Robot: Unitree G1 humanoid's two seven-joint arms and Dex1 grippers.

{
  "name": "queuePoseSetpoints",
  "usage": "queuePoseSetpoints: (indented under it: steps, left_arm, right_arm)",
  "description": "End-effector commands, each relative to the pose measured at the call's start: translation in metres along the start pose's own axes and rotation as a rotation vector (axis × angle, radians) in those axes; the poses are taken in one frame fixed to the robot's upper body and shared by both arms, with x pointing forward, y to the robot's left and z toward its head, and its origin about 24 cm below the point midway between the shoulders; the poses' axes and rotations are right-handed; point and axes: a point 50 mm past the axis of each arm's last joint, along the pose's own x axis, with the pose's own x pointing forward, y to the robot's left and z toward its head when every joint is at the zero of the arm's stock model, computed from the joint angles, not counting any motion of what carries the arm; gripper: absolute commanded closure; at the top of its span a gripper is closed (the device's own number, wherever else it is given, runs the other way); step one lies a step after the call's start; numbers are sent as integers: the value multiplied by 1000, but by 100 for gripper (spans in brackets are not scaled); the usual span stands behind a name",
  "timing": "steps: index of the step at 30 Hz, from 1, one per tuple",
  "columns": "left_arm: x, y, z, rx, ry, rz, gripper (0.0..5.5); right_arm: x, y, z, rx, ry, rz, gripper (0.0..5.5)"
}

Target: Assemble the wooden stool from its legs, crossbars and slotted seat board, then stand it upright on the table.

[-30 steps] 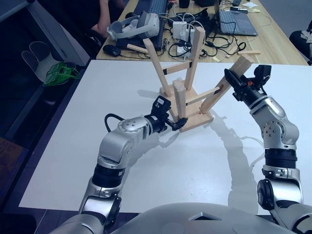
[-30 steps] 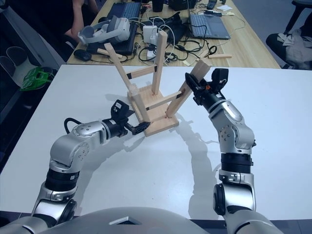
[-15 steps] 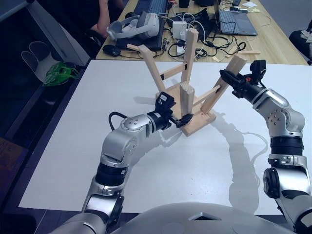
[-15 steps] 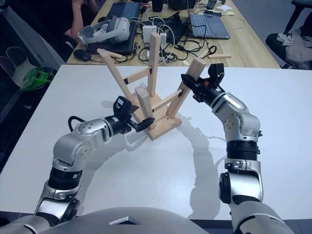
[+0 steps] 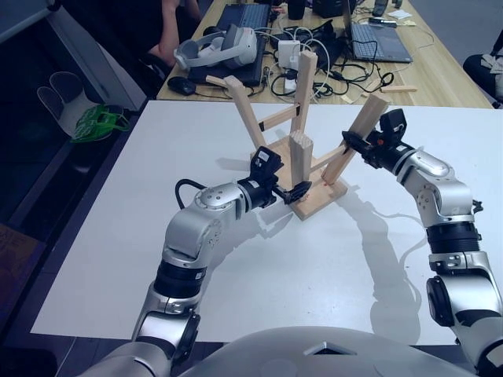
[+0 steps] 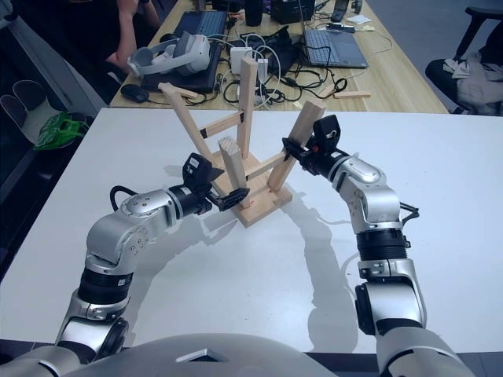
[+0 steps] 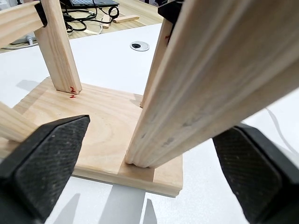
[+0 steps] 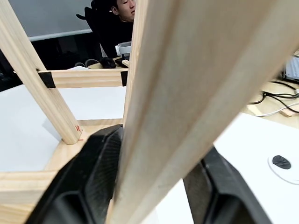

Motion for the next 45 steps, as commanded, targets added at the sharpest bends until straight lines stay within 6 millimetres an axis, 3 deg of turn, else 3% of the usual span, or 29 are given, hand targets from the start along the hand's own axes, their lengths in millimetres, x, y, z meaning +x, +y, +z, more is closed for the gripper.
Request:
queuePoseSetpoints:
  steps: [1,5,12,18,24,30,35,36,38,40,43,44,45]
  left_arm:
    - [1,2,4,13,-14,17,85]
    - [2,1,2,7,-18,24,85]
    - [3,4,5,14,-59,38,85]
    - [3,9,7,14,-118,78,85]
    - [3,9,8,18,-129,83,85]
    - [2,10,9,20,-132,90,85]
    - [1,13,11,12,-148,112,85]
    - [1,14,12,10,-162,127,85]
    - [1,19,14,7,-176,172,85]
    - [2,23,15,-1,-182,211,85]
    - [2,28,19,-4,-195,241,85]
    - [2,29,21,-6,-202,250,85]
    - [2,30,21,-11,-206,259,85]
  right_arm:
    - [-13,1,-68,21,301,-58,309]
    - [-12,-5,-62,53,259,-108,309]
    - [-8,-13,-13,160,-56,-219,309]
    - [-6,-5,32,172,-249,-201,309]
    - [-10,-1,49,133,-335,-163,309]
    - [-28,-2,124,-62,-673,-258,309]
    - [-34,21,157,-140,-740,-123,309]
    - [-32,28,156,-140,-716,-85,309]
    - [-17,42,124,-95,-534,9,341]
    - [-2,49,68,3,-247,30,383]
    - [-2,60,-50,243,318,3,442]
    - [-7,63,-75,295,426,-14,464]
    - [-7,63,-79,320,451,-28,478]
